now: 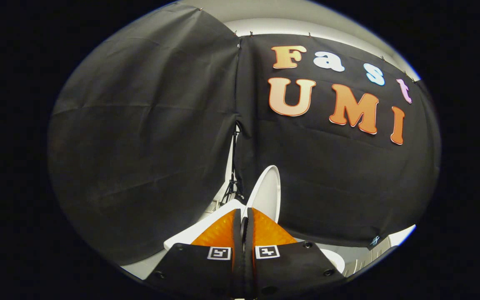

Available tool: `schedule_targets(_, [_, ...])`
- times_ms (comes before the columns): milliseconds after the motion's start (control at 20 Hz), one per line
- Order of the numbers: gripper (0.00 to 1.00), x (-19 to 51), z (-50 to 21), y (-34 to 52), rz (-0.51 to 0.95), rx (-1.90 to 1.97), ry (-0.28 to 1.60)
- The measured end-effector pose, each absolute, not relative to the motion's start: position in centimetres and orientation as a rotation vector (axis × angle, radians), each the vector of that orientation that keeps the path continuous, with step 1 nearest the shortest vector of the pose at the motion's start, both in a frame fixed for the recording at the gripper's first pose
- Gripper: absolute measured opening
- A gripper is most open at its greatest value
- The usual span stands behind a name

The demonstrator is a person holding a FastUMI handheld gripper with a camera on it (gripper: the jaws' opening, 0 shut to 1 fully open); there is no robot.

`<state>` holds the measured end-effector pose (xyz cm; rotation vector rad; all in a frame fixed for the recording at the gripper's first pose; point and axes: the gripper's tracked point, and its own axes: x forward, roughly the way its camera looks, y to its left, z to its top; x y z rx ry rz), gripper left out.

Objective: Open the toilet lid.

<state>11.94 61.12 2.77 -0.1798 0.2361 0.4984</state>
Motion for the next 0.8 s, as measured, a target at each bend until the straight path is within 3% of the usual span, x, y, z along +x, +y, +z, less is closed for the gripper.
schedule_targets(450, [0.08,11.5,1.5,65.6,0.524,-0.25,0.252])
schedule_targets(800, [0.08,11.6,1.7,64.8,0.445,-0.27,0.218])
